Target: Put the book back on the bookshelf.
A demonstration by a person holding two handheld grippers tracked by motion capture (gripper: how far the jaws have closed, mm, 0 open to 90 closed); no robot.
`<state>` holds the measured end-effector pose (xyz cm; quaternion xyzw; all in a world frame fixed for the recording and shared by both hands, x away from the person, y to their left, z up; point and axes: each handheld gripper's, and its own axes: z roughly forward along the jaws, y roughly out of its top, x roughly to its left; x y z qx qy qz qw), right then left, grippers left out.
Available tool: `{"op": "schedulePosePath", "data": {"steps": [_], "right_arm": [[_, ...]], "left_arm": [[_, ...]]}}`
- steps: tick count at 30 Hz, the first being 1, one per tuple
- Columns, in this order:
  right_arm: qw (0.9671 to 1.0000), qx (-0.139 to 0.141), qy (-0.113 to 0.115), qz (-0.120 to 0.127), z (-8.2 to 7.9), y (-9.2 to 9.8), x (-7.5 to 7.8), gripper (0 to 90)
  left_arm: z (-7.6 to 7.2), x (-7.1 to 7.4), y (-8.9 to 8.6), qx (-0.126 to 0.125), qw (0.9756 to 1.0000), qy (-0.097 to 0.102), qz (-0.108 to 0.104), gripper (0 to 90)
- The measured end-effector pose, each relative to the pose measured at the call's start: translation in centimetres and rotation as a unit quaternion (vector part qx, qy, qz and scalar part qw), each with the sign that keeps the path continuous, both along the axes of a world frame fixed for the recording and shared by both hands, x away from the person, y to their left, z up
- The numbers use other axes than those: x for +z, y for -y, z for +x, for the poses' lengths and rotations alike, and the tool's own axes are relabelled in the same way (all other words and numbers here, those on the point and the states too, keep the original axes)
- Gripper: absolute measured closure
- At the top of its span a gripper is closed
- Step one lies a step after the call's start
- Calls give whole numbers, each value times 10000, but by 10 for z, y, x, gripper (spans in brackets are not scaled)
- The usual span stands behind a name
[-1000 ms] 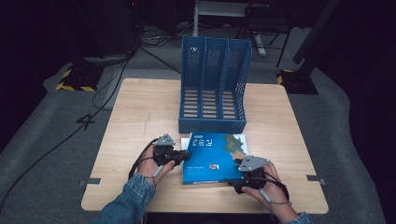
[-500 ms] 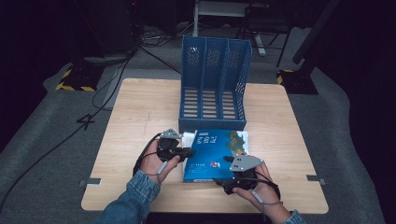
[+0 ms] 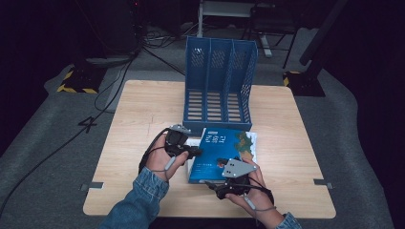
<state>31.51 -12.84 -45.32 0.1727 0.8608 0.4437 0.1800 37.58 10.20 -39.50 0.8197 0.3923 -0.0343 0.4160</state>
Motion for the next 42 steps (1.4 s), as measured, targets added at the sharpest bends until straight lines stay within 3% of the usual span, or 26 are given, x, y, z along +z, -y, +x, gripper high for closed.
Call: {"op": "schedulePosePath", "data": {"steps": [9,11,16,19,24,27,30,34,42], "right_arm": [[9997,66,132,-186,-5,-17,-12,149],[9991,80,336,-243,-6,-20,-16,132],[9983,-100,505,-280,-4,-27,-20,54],[9959,-208,711,-513,-2,-34,-23,0],[9925,-368,963,-660,-1,-41,-28,0],[9877,-480,1172,-917,-2,-47,-33,0],[9859,-482,1135,-1134,-2,-51,-35,0],[9859,-475,1110,-1161,-1,-53,-40,0],[9810,-502,1278,-1368,-4,-59,-49,0]], "left_arm": [[7,1,-1,-151,9997,-162,-104,824],[9,1,-1,-190,9995,-221,-95,824],[15,1,0,-236,9993,-276,-101,824],[16,0,1,-264,9991,-307,-84,824],[19,-3,1,-249,9990,-363,-58,823],[19,-6,2,-244,9990,-361,-34,823],[18,-10,1,-219,9989,-411,-45,823],[17,-16,0,-178,9987,-475,-3,823],[13,-21,-2,-118,9982,-583,-95,823]]}}
